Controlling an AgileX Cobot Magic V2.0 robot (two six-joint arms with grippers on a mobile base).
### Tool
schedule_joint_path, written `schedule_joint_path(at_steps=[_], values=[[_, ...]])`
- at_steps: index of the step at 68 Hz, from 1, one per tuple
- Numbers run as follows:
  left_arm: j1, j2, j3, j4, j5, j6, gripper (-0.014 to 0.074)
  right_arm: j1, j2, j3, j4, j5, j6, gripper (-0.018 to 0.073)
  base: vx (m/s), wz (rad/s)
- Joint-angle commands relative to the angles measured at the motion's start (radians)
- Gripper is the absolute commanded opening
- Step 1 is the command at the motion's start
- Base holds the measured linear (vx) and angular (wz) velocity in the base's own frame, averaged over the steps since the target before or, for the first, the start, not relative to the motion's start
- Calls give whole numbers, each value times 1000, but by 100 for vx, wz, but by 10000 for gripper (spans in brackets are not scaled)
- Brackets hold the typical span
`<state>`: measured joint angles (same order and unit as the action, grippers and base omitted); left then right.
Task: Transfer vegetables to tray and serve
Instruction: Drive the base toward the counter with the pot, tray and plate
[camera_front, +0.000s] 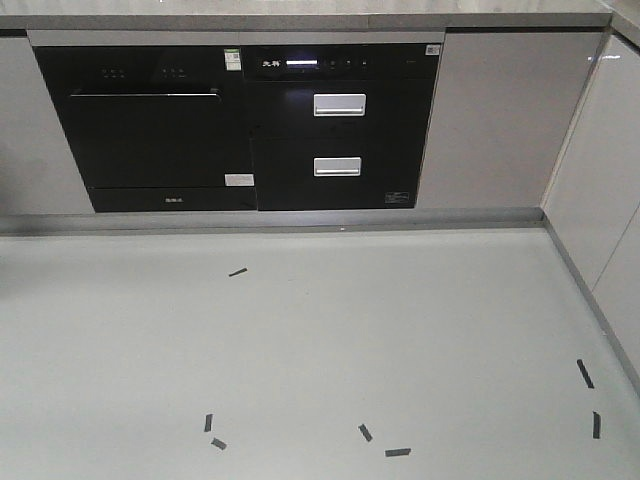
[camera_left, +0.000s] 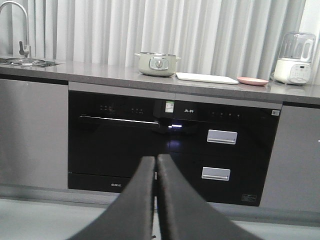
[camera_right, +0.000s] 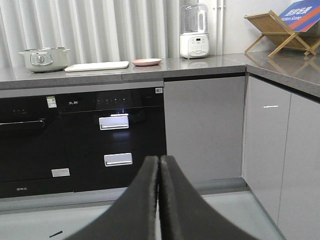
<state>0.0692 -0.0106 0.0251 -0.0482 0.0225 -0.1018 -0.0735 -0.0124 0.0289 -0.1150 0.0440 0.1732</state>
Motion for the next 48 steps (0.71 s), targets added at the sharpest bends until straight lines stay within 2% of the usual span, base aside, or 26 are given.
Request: schedule_joint_path(at_steps=[1,48], values=[[-3,5,8,-1,-70,-10,-6,-6,0,6,-4,-68,-6,-4,14,5],[-3,5,8,-1,-70,-10,-6,-6,0,6,-4,-68,-6,-4,11,-1]])
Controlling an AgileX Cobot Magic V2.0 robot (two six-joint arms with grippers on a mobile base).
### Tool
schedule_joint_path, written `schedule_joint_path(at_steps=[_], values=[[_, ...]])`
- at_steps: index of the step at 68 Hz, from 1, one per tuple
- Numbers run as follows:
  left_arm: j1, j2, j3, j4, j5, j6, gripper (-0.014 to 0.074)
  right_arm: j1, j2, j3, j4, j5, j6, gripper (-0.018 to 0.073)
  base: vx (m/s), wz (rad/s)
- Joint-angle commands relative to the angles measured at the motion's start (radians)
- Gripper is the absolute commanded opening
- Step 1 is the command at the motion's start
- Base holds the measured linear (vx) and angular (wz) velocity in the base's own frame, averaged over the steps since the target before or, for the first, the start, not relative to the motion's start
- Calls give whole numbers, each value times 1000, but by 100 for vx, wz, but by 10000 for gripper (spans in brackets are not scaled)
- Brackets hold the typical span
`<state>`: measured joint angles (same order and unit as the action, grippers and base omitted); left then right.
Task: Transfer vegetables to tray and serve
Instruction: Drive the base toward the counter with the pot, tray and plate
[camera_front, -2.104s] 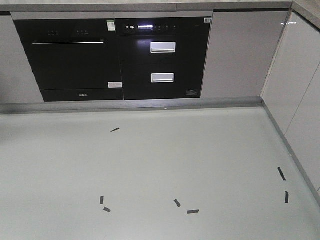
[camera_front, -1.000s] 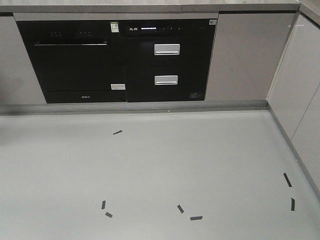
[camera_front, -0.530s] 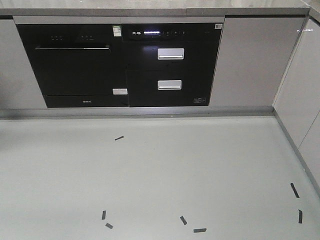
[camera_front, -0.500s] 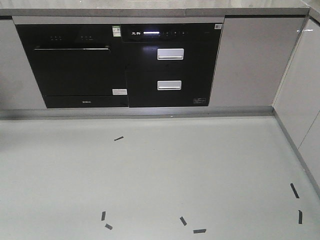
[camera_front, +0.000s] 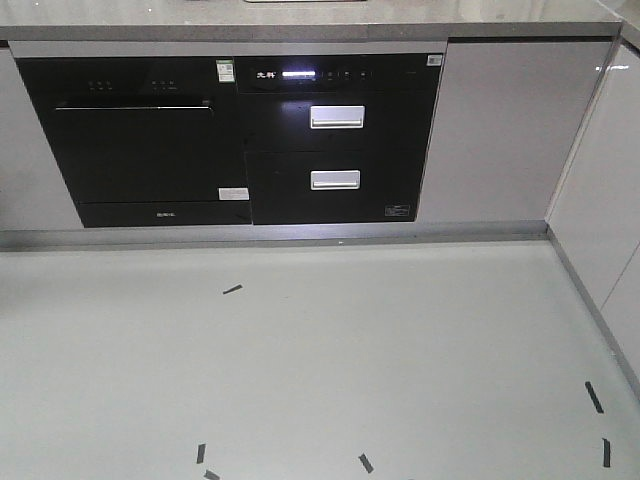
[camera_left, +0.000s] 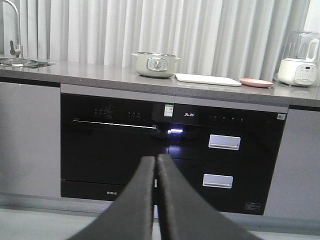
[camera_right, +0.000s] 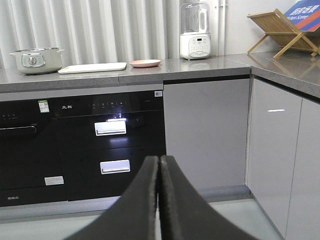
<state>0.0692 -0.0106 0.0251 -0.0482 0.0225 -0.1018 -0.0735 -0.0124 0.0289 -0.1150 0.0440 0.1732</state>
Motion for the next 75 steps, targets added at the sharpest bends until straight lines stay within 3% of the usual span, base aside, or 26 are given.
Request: schedule_joint_path(at_steps=[1,75], values=[[-3,5,8,-1,-70,-10,-6,-6,0,6,-4,-68,-6,-4,11,4],[-3,5,8,-1,-70,-10,-6,-6,0,6,-4,-68,-6,-4,16,1]])
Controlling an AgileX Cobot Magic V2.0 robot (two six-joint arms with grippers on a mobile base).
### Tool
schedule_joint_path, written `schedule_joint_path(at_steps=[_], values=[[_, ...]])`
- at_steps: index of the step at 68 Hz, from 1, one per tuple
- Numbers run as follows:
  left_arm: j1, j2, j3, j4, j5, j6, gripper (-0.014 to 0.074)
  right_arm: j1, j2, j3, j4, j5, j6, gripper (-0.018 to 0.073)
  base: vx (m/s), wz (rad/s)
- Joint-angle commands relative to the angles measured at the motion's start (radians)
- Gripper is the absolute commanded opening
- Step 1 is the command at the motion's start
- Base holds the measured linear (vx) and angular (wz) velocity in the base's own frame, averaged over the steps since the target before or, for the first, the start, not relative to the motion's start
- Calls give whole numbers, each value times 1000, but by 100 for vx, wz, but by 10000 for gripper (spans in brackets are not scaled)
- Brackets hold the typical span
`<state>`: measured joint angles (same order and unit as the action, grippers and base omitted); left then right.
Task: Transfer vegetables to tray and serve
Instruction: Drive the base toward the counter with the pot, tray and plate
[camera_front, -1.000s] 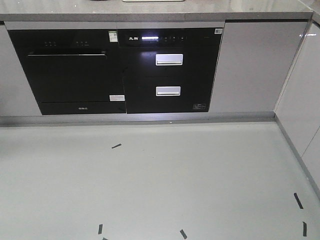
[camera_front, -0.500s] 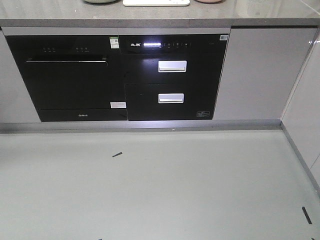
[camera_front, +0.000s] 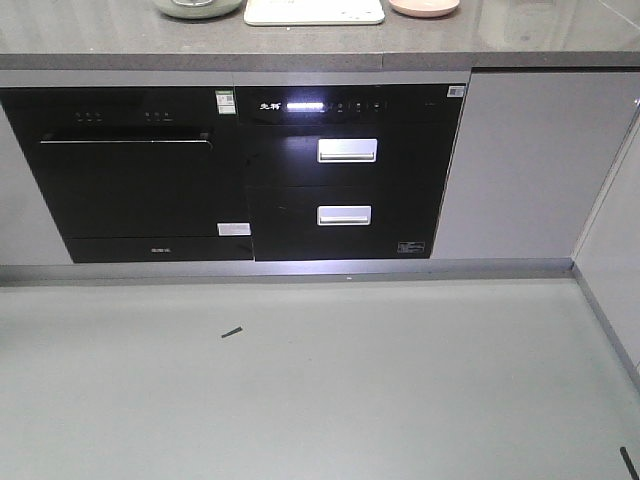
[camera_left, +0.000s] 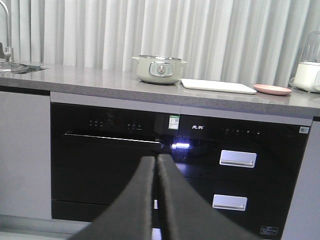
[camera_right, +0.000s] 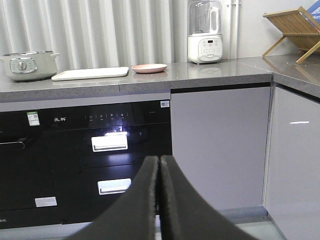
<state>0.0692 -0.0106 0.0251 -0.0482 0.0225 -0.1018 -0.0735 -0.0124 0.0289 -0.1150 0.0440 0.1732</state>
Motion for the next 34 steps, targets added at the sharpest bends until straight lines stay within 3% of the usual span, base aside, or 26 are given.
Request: schedule_joint_path(at_steps=[1,34], values=[[-3,5,8,-1,-70,-10,-6,-6,0,6,-4,-68,-6,-4,19,-3],[-3,5,8,-1,-70,-10,-6,-6,0,6,-4,-68,-6,-4,17,-5]])
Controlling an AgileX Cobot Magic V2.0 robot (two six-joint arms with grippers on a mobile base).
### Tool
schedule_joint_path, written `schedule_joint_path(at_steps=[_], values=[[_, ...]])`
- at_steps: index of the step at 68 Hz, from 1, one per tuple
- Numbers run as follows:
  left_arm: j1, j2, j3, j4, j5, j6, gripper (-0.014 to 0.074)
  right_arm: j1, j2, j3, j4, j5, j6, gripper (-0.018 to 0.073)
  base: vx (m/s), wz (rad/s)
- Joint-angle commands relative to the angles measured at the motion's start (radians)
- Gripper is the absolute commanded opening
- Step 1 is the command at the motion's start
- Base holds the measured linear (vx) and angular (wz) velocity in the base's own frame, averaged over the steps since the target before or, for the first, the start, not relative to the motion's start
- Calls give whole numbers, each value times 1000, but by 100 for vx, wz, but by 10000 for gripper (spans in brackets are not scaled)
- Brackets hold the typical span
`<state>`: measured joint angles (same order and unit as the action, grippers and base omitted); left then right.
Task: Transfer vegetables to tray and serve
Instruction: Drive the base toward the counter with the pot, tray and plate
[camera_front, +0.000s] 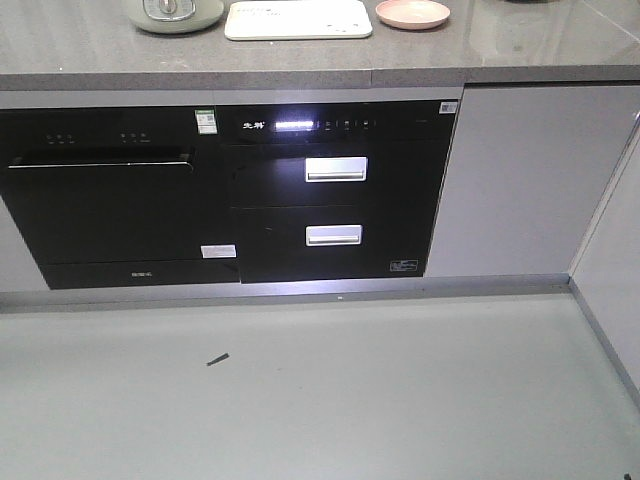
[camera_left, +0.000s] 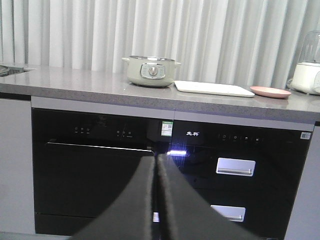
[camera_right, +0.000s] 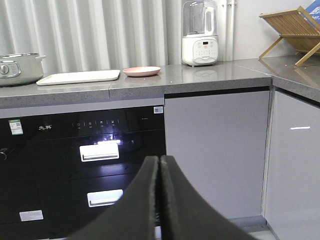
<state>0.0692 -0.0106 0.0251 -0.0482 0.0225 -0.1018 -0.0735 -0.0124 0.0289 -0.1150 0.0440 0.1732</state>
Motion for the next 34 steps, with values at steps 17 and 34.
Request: schedule_joint_path(at_steps=[17,34], values=[[-3,5,8,-1,-70,-10,-6,-6,0,6,-4,-68,-6,-4,13,-1],[-3,5,8,-1,-70,-10,-6,-6,0,6,-4,-68,-6,-4,10,1]])
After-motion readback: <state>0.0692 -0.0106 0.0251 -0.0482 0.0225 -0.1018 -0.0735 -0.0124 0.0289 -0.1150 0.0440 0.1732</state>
